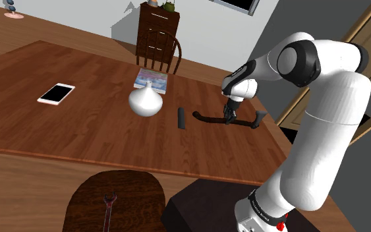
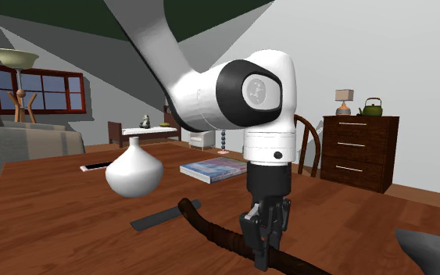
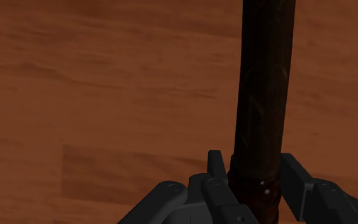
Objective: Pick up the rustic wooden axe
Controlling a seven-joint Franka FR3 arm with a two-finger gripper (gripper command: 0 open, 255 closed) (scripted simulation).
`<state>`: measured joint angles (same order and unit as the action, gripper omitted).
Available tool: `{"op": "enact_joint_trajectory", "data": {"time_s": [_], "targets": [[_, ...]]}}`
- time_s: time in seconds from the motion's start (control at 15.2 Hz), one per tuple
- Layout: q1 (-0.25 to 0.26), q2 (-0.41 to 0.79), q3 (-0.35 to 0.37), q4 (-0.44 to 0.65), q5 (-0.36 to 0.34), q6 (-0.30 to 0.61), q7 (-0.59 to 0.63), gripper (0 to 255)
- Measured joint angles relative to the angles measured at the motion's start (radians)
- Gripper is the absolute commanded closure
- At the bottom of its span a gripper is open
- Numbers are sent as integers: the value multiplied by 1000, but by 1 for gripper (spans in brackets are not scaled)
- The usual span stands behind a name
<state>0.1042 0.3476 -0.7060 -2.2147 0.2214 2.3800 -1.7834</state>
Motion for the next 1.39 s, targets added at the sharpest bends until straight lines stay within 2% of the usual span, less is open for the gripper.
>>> {"op": "enact_joint_trajectory", "data": {"time_s": [0.53,1.39], "targets": [[4,-6,-3,-1,-6,-4,5,255],[63,-152,-72,28,-140,-143,90,255]]}}
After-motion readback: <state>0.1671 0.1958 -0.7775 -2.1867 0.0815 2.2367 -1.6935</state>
